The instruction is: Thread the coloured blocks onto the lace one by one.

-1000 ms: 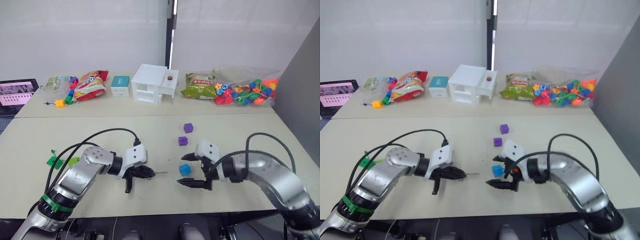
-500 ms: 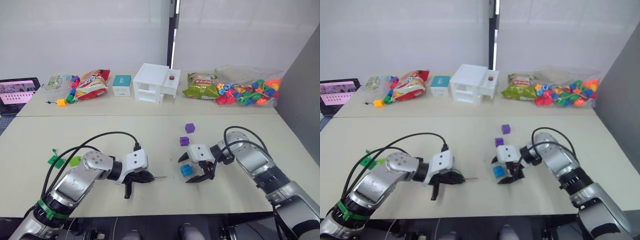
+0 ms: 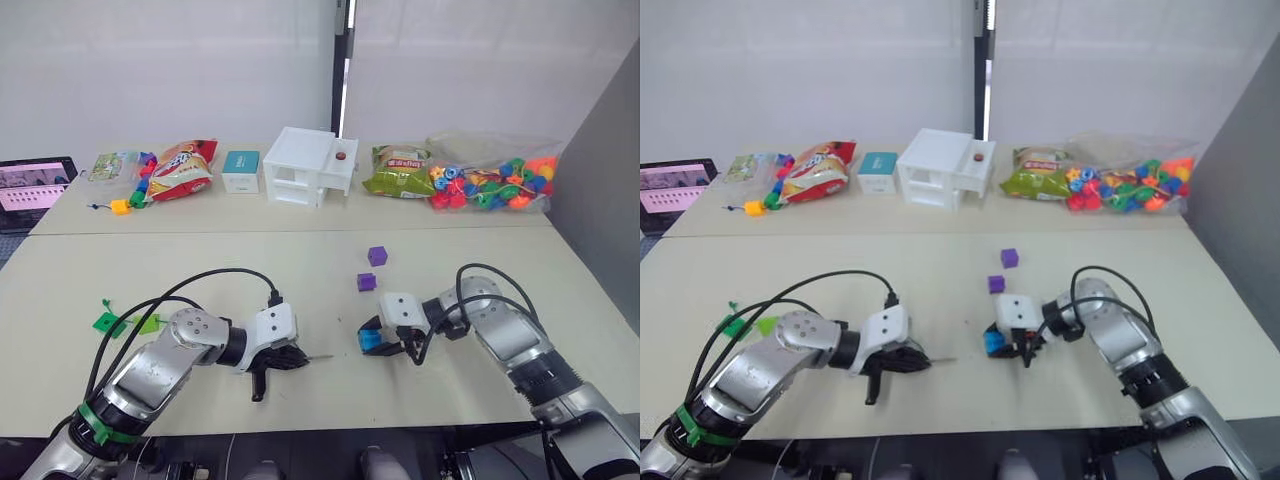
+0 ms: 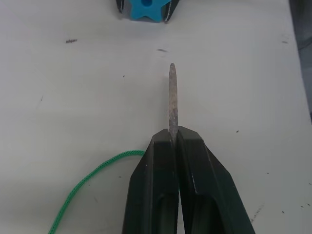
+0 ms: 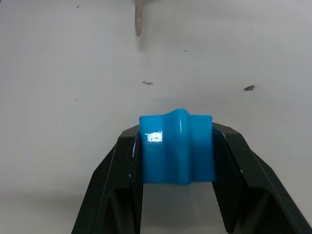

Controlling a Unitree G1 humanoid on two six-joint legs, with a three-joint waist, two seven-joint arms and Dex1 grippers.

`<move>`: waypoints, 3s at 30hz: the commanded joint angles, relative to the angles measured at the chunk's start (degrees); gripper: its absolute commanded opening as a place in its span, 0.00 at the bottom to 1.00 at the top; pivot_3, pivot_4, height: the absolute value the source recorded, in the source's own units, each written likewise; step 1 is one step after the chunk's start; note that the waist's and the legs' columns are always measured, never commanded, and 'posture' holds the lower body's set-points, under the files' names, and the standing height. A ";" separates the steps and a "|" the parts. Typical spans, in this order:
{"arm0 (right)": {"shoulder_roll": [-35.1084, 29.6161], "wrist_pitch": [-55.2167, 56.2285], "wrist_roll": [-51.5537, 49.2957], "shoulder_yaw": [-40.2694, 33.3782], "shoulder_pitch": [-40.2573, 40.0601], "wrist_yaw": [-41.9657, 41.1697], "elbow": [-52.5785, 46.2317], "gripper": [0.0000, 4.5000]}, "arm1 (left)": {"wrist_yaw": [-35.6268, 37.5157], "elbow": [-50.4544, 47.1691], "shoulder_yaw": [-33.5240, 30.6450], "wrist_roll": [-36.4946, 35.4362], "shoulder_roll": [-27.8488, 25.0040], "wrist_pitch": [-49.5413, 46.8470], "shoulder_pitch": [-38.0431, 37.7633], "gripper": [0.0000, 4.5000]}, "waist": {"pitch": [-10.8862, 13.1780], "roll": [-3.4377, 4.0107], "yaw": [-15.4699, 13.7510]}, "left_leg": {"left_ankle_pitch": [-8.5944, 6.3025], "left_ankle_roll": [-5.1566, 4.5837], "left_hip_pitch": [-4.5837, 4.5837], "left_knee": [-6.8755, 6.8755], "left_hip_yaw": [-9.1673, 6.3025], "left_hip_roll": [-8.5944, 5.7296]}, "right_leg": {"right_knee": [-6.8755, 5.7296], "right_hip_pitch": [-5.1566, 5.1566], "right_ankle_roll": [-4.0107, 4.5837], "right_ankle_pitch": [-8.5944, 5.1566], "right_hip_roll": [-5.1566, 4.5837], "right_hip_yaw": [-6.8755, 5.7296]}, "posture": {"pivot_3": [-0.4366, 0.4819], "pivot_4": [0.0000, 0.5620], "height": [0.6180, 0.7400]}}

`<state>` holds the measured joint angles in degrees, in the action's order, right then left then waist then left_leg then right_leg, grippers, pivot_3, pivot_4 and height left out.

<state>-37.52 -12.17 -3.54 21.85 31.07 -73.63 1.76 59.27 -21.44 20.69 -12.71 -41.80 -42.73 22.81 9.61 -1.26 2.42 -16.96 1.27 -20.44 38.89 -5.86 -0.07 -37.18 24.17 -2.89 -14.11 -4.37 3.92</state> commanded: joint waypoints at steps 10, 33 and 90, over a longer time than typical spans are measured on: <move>0.66 -13.58 2.02 1.69 -3.46 6.21 -12.25 0.30 | -1.86 -1.28 4.69 -0.01 2.98 -9.77 10.80 0.00 | 0.00 0.00 0.10 | 0.00 0.00 0.00 0.04 0.01 -0.02 | 0.01 -0.02 0.00 0.00 0.00 0.00 | 0.48 0.27 1.00; 0.45 -18.08 1.39 2.62 -3.74 7.14 -16.51 0.30 | -3.04 0.13 7.59 -0.67 4.94 -11.24 13.49 0.00 | 0.00 0.00 0.04 | 0.00 0.00 0.00 0.05 0.01 -0.01 | 0.02 -0.03 0.00 0.00 0.00 0.00 | 0.48 0.27 1.00; -1.81 -21.94 4.00 5.78 -5.55 9.07 -15.80 0.30 | -2.33 -3.38 3.26 -5.57 1.23 -10.18 10.03 0.00 | -0.03 -0.02 -0.37 | 0.00 0.01 0.09 0.08 0.01 -0.04 | 0.05 -0.18 -0.02 0.01 -0.03 0.00 | 0.48 0.27 1.00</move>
<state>-38.63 -32.59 -0.93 24.64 26.68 -64.18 -15.26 57.28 -23.48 24.77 -18.03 -40.81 -53.21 32.75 9.58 -1.28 2.05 -16.95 1.27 -20.34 38.98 -5.85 -0.11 -37.12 23.99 -2.91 -14.10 -4.40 3.92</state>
